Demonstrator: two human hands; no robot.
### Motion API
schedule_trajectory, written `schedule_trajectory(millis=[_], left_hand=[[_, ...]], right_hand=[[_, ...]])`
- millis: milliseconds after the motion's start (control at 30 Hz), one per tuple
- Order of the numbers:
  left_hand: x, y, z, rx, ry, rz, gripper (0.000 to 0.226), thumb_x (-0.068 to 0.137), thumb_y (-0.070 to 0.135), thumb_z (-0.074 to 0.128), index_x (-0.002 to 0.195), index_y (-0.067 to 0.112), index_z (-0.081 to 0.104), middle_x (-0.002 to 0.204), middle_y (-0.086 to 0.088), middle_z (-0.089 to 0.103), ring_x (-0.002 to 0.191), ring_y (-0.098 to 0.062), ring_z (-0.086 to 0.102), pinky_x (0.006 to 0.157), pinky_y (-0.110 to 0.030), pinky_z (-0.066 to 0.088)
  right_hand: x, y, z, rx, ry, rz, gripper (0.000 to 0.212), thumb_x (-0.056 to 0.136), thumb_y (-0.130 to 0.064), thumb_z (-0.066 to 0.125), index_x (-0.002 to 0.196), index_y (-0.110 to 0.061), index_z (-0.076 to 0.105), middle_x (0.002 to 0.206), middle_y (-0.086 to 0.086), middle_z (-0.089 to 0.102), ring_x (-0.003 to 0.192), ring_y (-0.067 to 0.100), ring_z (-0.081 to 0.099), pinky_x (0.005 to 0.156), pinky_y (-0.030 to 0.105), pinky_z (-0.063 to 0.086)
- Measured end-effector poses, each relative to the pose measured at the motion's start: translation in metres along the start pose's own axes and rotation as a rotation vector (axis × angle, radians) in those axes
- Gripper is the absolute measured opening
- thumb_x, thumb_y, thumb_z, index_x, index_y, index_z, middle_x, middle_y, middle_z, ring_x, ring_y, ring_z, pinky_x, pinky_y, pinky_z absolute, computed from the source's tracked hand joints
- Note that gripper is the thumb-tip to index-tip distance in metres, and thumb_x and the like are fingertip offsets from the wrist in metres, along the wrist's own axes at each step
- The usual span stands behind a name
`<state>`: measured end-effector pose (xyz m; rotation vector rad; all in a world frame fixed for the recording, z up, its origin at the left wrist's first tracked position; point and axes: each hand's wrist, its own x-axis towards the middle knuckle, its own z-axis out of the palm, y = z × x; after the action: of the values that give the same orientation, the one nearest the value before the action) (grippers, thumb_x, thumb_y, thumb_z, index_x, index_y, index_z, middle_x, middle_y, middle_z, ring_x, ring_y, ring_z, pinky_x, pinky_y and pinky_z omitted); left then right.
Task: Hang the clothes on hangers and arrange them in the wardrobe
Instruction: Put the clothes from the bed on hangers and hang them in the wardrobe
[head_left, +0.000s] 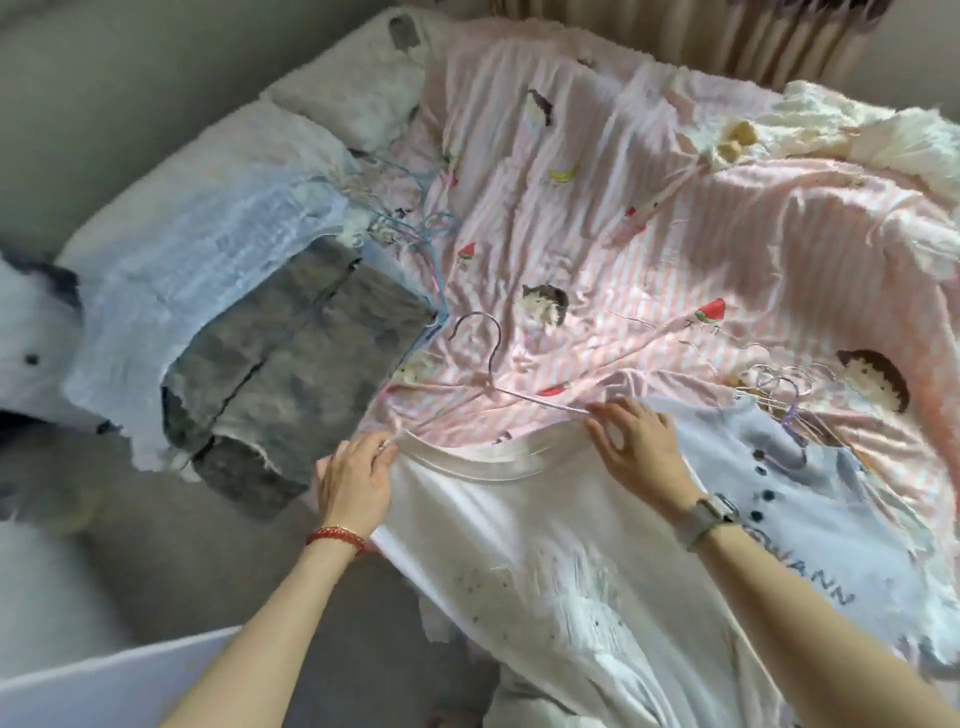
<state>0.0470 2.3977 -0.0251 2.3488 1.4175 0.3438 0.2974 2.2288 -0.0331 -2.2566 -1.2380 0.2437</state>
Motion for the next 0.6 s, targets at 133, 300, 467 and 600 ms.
schedule_trajectory(millis=[133, 300, 467, 600], left_hand=[[-0.063, -0.097, -0.078, 0.003, 0.235, -0.221, 0.032, 0.082, 0.029, 0.041, 0.087, 0.008, 0.065, 0.089, -0.012, 0.068, 0.090, -0.033, 0.057, 0.074, -0.035, 0.024], [-0.167, -0.204, -0.152, 0.058, 0.482, -0.508, 0.033, 0.082, 0.023, 0.042, 0.087, 0.002, 0.066, 0.088, -0.020, 0.068, 0.086, -0.040, 0.058, 0.079, -0.043, 0.036], [-0.292, -0.273, -0.193, 0.081, 0.736, -0.736, 0.046, 0.084, 0.028, 0.032, 0.082, -0.005, 0.065, 0.078, -0.026, 0.064, 0.075, -0.043, 0.057, 0.075, -0.045, 0.041], [-0.384, -0.303, -0.206, 0.088, 0.885, -0.980, 0.034, 0.082, 0.015, 0.041, 0.088, -0.008, 0.065, 0.087, -0.029, 0.065, 0.083, -0.046, 0.056, 0.079, -0.052, 0.042]], right_hand=[[0.016, -0.093, 0.059, -0.038, -0.212, -0.260, 0.026, 0.093, -0.026, 0.050, 0.114, -0.015, 0.060, 0.111, 0.009, 0.063, 0.109, 0.029, 0.055, 0.090, 0.040, 0.036], [0.000, -0.244, 0.116, 0.004, -0.288, -0.699, 0.022, 0.090, -0.024, 0.052, 0.086, -0.006, 0.063, 0.079, 0.013, 0.060, 0.073, 0.034, 0.059, 0.060, 0.039, 0.046], [-0.056, -0.385, 0.162, 0.044, -0.349, -1.149, 0.032, 0.088, -0.033, 0.048, 0.074, -0.008, 0.062, 0.069, 0.010, 0.055, 0.061, 0.031, 0.055, 0.053, 0.036, 0.046], [-0.118, -0.464, 0.179, 0.107, -0.471, -1.424, 0.033, 0.089, -0.034, 0.047, 0.076, -0.009, 0.064, 0.067, 0.006, 0.059, 0.055, 0.025, 0.058, 0.045, 0.027, 0.044]])
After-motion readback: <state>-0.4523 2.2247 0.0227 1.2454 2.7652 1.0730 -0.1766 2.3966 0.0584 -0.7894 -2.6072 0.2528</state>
